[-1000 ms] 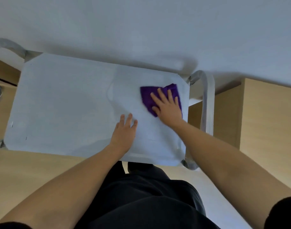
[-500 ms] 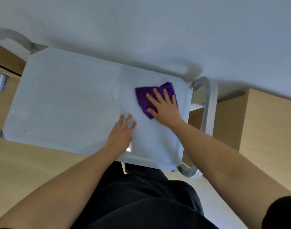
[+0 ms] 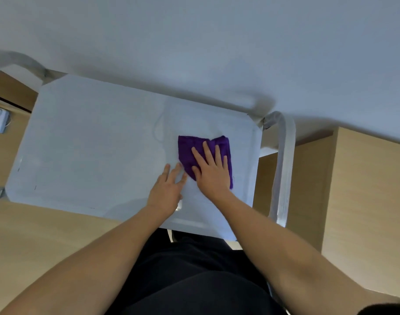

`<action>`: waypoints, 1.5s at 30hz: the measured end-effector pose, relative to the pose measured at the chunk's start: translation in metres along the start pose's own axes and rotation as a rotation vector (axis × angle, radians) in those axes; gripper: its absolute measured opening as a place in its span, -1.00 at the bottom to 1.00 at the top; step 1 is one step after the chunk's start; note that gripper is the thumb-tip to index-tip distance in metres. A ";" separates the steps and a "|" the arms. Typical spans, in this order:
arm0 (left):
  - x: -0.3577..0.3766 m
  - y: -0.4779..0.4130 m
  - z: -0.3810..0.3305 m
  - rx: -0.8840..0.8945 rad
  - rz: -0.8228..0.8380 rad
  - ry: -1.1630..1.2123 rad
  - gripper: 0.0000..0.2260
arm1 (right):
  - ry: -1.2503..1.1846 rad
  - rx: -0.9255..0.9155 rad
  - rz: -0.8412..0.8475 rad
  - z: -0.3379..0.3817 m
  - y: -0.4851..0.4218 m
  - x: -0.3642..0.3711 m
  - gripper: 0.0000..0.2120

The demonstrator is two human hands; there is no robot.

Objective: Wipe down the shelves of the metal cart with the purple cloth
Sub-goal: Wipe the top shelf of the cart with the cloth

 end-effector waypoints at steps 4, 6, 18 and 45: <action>0.001 -0.001 0.002 -0.012 0.051 -0.061 -0.41 | 0.017 0.108 -0.009 -0.035 -0.053 -0.033 -0.48; 0.002 0.000 0.001 -0.008 0.057 -0.091 -0.41 | -0.006 0.175 0.012 -0.051 -0.075 -0.045 -0.46; 0.004 0.000 0.000 -0.005 0.101 -0.164 -0.40 | 0.003 0.286 -0.053 -0.072 -0.039 -0.030 -0.44; -0.006 0.004 0.002 0.053 0.050 -0.146 -0.39 | -0.006 0.335 -0.039 -0.046 0.014 0.002 -0.47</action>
Point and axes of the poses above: each hand's wrist, its own y-axis away from the middle knuckle, its own x-axis out of the palm, z = x × y, the point moved 9 cm from there along -y, towards the middle knuckle, and after that the axes turned 8 degrees about x, right-handed, at the moved point
